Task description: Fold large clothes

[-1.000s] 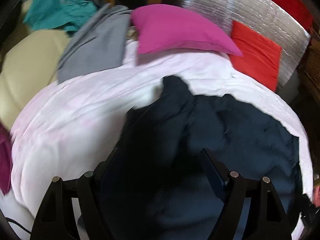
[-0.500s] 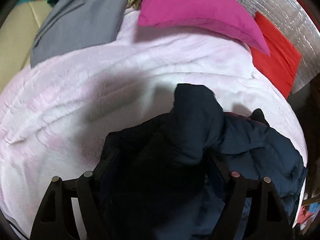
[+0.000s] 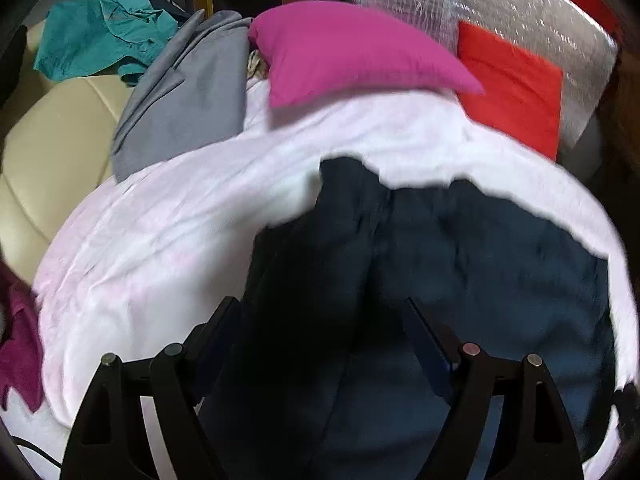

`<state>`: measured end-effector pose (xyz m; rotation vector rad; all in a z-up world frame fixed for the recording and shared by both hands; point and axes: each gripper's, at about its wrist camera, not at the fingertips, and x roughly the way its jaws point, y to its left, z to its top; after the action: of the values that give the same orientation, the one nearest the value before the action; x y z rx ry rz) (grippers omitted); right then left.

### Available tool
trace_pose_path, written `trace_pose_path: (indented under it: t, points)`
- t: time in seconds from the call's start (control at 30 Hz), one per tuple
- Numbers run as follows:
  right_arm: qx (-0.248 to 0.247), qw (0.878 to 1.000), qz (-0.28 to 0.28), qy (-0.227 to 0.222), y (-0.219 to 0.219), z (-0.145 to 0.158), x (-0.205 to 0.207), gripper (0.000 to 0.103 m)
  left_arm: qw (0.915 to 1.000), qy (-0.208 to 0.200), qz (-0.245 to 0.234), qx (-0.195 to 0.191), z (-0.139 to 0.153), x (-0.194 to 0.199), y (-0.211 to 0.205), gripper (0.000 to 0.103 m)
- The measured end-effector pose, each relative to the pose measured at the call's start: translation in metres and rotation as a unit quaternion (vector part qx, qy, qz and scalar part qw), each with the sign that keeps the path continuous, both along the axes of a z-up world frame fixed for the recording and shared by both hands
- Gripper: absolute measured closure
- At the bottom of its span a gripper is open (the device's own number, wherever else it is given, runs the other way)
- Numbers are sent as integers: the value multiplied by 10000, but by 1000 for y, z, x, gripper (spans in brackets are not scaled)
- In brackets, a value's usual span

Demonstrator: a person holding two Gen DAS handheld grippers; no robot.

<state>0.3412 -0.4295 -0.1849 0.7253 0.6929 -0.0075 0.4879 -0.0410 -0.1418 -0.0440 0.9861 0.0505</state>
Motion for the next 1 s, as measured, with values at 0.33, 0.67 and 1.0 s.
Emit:
trace_pose_path:
  t: [0.33,0.67,1.0]
  points:
    - [-624,9954,314,649,22,-23,5,54,9991,164,159,370,-45,-18,13,17]
    - [-1177,9888,904,160,79,1,-12,37,9954,-561,-519,570,-27,-84,-25,17]
    - [-1732,9811,724,470,102,-2,-16,37,9915,-746,-654,847,-14,-118,-39,17]
